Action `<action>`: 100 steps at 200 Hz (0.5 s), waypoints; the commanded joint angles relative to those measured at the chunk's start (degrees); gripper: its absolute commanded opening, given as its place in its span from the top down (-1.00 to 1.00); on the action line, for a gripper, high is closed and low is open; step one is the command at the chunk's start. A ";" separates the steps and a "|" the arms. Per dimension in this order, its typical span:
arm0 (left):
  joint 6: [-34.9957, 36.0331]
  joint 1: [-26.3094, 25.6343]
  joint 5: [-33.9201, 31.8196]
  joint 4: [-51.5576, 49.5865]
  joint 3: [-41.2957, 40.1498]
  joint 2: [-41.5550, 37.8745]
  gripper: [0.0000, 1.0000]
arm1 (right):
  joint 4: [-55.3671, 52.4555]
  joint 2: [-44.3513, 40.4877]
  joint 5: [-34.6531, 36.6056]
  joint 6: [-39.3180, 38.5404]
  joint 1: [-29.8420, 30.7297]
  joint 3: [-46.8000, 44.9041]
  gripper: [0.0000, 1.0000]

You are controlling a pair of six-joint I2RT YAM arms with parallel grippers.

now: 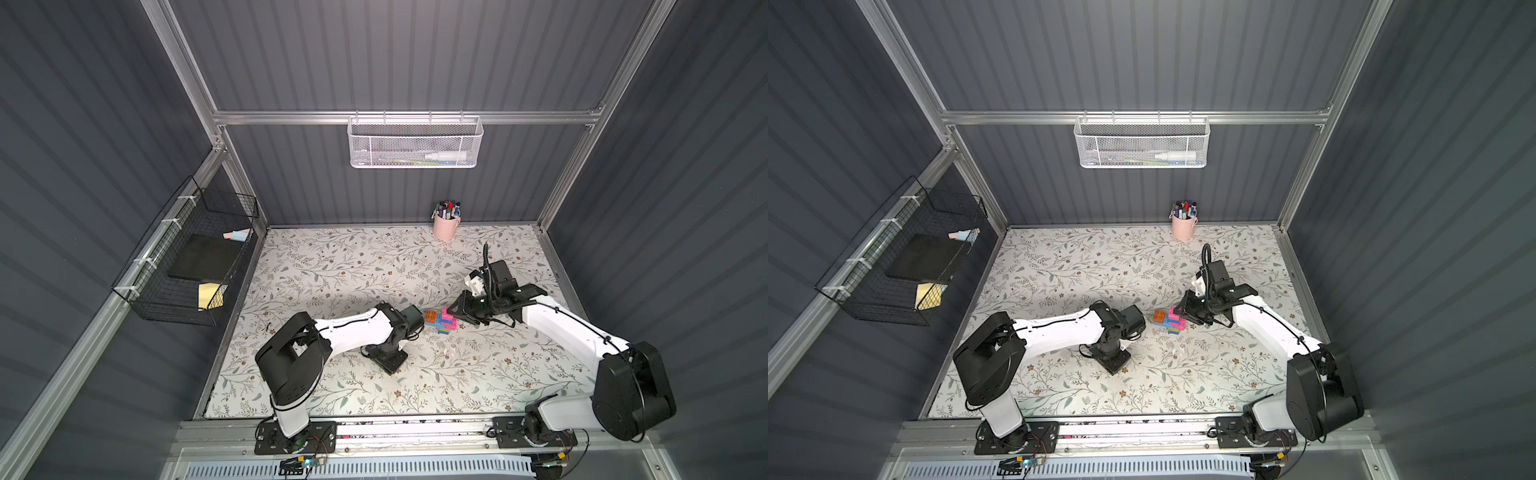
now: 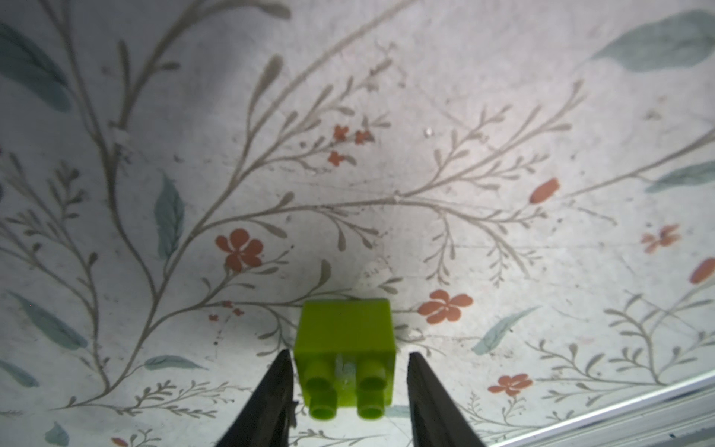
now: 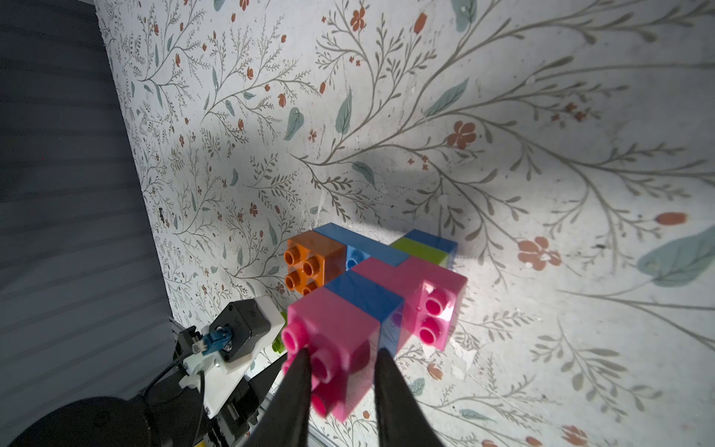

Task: Assemble the number 4 with lego
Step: Pick up the lego brick from the center of the board.

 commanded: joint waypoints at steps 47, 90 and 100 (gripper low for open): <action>-1.44 -0.33 -0.62 -0.35 0.13 0.13 0.48 | -6.76 2.32 4.69 -1.04 -0.11 -1.79 0.41; -4.58 -0.32 -0.48 -1.94 4.46 -0.33 0.61 | -6.44 2.43 4.50 -0.96 -0.11 -2.15 0.41; -6.40 -0.18 -1.49 -3.10 6.79 -0.36 0.66 | -6.24 2.54 4.41 -0.93 -0.11 -2.24 0.41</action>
